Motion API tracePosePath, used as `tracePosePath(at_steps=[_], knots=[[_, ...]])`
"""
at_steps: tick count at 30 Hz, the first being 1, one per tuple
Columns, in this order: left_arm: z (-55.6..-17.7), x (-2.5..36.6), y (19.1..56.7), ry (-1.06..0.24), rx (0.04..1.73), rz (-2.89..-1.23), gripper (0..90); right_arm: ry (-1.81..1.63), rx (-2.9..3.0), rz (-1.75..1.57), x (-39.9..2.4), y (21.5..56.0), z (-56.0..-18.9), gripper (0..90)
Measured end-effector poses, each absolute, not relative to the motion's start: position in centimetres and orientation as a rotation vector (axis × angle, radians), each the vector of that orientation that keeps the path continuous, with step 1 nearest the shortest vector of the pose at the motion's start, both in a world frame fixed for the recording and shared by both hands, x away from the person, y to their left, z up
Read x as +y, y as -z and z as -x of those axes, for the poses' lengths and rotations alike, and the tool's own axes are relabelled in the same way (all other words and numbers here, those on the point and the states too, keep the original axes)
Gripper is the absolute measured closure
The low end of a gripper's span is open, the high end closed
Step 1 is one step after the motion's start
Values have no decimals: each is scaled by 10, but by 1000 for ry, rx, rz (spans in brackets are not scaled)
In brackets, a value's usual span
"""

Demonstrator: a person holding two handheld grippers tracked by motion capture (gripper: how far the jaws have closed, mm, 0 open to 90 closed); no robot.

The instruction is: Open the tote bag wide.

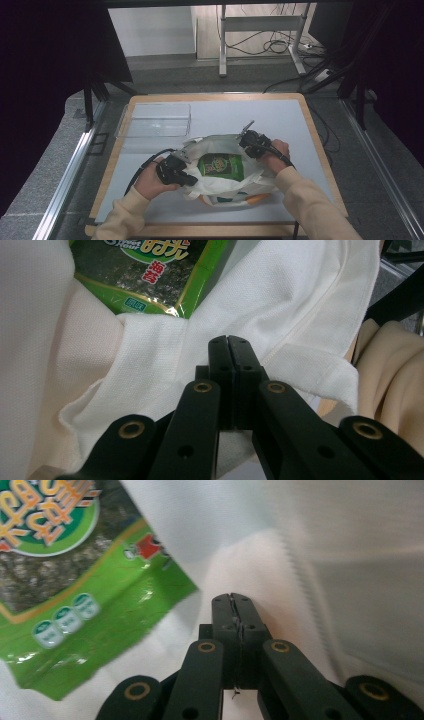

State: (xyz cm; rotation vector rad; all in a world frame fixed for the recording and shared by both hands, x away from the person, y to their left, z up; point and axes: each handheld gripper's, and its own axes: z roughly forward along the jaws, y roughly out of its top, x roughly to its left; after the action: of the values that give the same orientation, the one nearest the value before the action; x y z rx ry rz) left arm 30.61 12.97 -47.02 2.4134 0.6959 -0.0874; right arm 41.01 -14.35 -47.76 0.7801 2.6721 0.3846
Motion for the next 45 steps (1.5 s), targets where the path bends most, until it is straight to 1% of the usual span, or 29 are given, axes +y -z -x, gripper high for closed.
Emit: tracePosePath(at_steps=[18, 21, 26, 30, 37, 40, 45], knots=[[-305, 130, 472, 97, 698, -2421, 899, -402, 2620, -842, -152, 473, -421, 892], [-306, 130, 472, 99, 700, -2418, 898, -440, 2625, -824, -148, 466, -412, 892], [-306, 131, 471, 92, 703, -2414, 899, -597, 2687, -722, -135, 447, -386, 892], [-306, 131, 471, 88, 703, -2413, 899, -697, 2743, -673, -122, 442, -366, 892], [-306, 131, 471, 87, 708, -2409, 898, -723, 2855, -532, -93, 452, -331, 891], [-306, 131, 472, 87, 712, -2412, 898, -713, 2876, -498, -85, 458, -322, 892], [-307, 131, 472, 89, 711, -2415, 898, -729, 2895, -513, -85, 462, -317, 892]])
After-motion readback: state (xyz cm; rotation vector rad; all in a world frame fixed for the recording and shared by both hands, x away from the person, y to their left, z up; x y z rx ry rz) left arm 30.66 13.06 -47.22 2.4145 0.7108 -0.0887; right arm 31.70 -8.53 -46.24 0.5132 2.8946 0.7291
